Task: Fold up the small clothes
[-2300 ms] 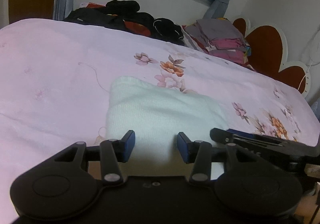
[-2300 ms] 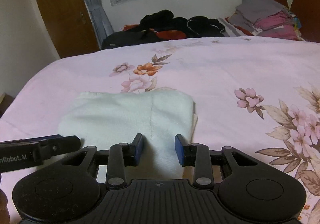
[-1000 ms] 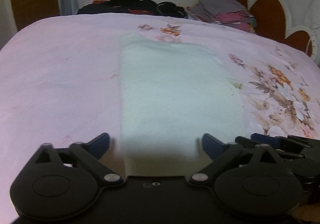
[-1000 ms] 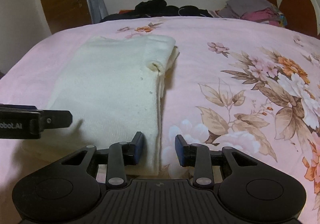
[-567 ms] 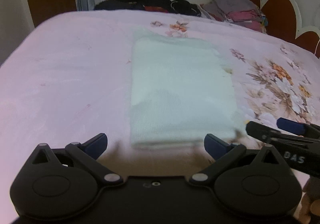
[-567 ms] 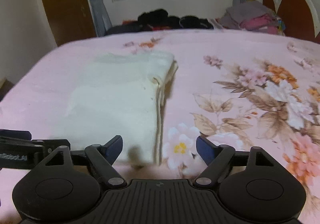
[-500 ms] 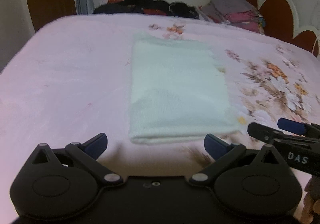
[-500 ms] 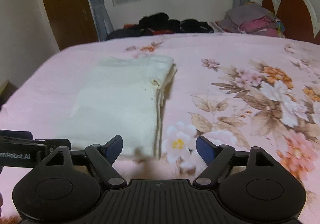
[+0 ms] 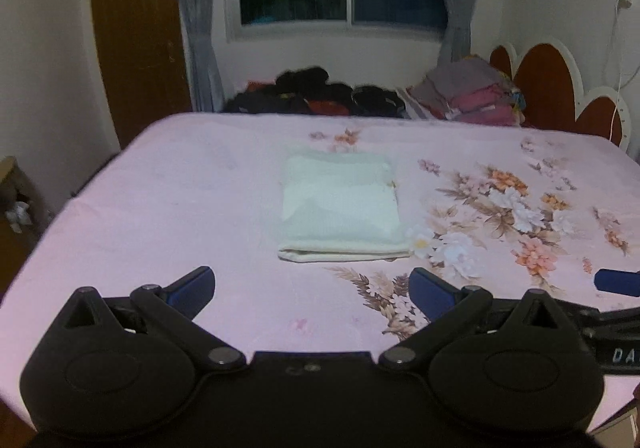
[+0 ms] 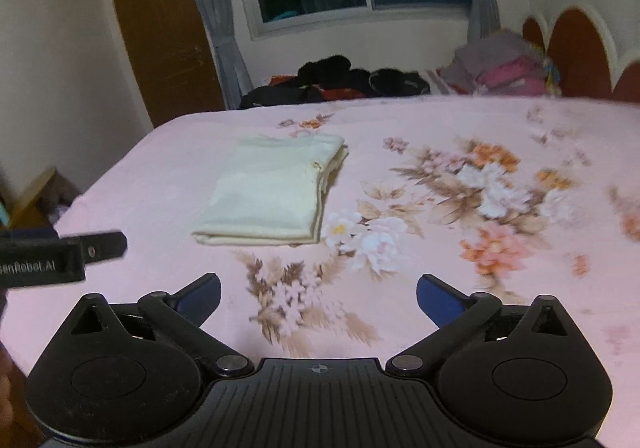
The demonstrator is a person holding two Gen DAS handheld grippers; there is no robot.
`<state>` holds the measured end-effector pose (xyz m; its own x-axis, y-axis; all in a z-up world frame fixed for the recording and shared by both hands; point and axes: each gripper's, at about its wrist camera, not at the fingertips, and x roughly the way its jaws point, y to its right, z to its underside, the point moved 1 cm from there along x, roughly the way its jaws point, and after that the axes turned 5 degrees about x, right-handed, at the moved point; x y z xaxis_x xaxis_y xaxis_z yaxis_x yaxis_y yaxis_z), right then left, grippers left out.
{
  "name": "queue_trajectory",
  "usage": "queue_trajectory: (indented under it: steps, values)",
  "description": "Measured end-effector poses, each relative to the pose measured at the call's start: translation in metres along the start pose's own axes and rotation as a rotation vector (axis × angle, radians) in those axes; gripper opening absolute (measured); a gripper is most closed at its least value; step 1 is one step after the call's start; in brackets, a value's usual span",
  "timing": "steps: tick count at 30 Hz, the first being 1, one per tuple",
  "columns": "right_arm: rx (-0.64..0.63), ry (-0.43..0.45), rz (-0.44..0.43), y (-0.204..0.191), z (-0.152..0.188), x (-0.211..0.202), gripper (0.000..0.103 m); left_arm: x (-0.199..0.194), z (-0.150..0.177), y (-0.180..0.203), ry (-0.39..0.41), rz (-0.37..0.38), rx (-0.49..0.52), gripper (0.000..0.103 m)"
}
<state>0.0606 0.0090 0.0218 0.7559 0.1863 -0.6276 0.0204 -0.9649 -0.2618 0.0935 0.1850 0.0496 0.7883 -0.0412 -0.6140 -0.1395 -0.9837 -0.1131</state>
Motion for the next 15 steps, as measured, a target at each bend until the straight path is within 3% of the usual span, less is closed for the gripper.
queue_trajectory:
  steps: [3, 8, 15]
  values:
    - [-0.041, 0.045, 0.002, -0.011, 0.007, -0.036, 0.103, -0.027, 0.004, 0.002, 0.007, -0.022, -0.033, 0.103]
    - [-0.083, 0.147, 0.092, -0.028, 0.017, -0.075, 0.103, -0.054, 0.016, -0.002, 0.005, -0.047, -0.089, 0.103]
    - [-0.065, 0.194, 0.074, -0.030, 0.021, -0.096, 0.103, -0.073, 0.025, -0.002, 0.011, -0.079, -0.087, 0.103]
